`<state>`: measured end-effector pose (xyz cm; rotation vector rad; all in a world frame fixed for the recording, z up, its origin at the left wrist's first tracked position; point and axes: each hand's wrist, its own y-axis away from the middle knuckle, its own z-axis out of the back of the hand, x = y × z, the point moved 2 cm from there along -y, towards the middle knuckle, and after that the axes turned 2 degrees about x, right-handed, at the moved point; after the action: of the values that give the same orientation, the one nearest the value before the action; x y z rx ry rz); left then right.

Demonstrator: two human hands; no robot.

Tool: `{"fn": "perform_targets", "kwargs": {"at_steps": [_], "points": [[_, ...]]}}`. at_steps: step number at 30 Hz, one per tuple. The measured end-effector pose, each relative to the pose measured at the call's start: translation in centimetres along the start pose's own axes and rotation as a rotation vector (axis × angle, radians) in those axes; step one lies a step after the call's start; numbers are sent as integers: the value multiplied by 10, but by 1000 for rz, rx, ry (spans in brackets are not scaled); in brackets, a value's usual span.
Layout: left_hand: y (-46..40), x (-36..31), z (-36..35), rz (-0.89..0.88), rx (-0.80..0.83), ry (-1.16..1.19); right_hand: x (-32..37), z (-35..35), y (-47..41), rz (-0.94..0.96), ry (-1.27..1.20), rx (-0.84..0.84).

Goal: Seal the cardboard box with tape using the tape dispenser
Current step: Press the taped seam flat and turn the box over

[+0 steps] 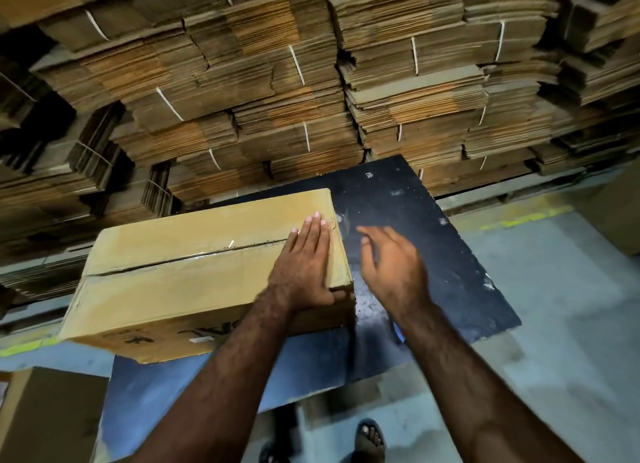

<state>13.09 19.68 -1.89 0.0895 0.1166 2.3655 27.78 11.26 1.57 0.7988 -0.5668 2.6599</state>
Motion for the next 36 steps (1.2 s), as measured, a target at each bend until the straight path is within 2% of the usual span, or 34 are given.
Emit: {"fn": "perform_targets", "kwargs": {"at_steps": [1,3,6,11,16,20,24,30,36], "points": [[0,1,-1,-1,8,2,16,1,-2,97,-85,-45],[0,1,-4,-3,-2,36,42,-7,-1,229,-138,6],[0,0,-10,-24,-26,-76,58,-36,1,273,22,165],[-1,3,-13,-25,5,70,40,-66,-12,41,97,394],[-1,2,-12,-10,35,82,36,-70,-7,-152,41,403],[-2,0,-8,-11,56,61,22,-74,-15,-310,-276,451],[-1,-3,-3,-19,21,34,13,-66,-29,-610,-646,561],[-1,-2,-5,-37,-11,26,8,-64,-26,-568,-990,457],[-2,-3,-4,-42,15,34,-4,-81,-47,-677,-889,602]]}}
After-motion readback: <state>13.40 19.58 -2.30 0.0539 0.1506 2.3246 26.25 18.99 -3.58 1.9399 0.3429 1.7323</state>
